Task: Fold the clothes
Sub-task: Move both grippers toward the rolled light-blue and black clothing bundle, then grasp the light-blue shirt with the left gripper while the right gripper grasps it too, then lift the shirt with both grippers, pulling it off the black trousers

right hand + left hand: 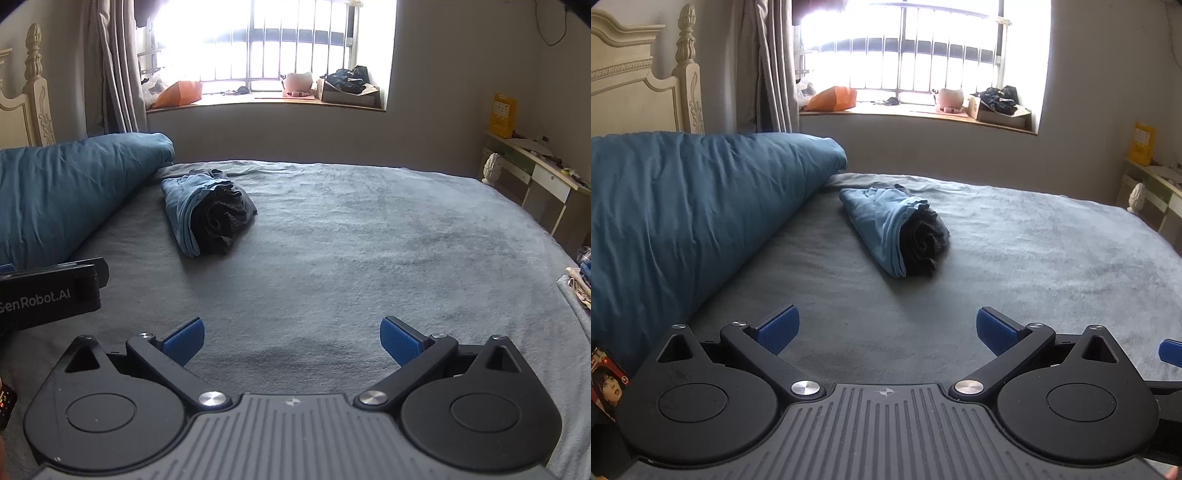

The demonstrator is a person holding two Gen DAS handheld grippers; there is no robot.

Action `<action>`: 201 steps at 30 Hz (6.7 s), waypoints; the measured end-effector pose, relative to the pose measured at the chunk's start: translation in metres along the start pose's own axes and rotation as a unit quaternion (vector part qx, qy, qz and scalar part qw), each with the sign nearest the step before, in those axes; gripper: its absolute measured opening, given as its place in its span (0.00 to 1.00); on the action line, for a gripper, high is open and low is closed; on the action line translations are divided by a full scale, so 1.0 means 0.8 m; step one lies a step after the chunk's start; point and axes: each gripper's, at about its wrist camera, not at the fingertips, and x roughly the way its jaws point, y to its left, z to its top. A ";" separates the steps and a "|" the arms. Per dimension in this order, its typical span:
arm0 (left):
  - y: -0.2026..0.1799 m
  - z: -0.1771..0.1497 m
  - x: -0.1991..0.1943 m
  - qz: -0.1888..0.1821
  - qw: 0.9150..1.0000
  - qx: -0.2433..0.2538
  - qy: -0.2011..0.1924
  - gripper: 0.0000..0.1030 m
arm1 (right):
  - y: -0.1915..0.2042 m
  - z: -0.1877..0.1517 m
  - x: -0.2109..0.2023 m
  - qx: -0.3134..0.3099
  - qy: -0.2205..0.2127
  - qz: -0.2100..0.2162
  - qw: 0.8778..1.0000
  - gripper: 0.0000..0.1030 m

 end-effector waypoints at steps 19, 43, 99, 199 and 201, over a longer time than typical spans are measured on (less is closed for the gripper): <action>0.001 -0.008 0.015 0.008 1.000 -0.009 0.007 1.00 | 0.007 0.000 0.026 -0.017 0.014 -0.002 1.000 1.00; -0.016 -0.032 0.104 0.009 0.999 -0.015 0.031 1.00 | -0.003 -0.003 0.124 -0.028 0.061 -0.003 0.998 1.00; 0.047 0.036 0.344 -0.041 0.988 0.017 -0.151 0.03 | 0.158 0.220 0.455 0.046 0.067 0.308 0.948 0.06; -0.069 -0.197 0.044 -0.353 0.863 0.342 -0.114 0.36 | -0.210 -0.156 0.056 0.321 0.076 0.195 0.924 0.37; -0.067 -0.193 0.049 -0.353 0.873 0.321 -0.100 0.36 | -0.227 -0.181 0.048 0.354 0.098 0.191 0.911 0.48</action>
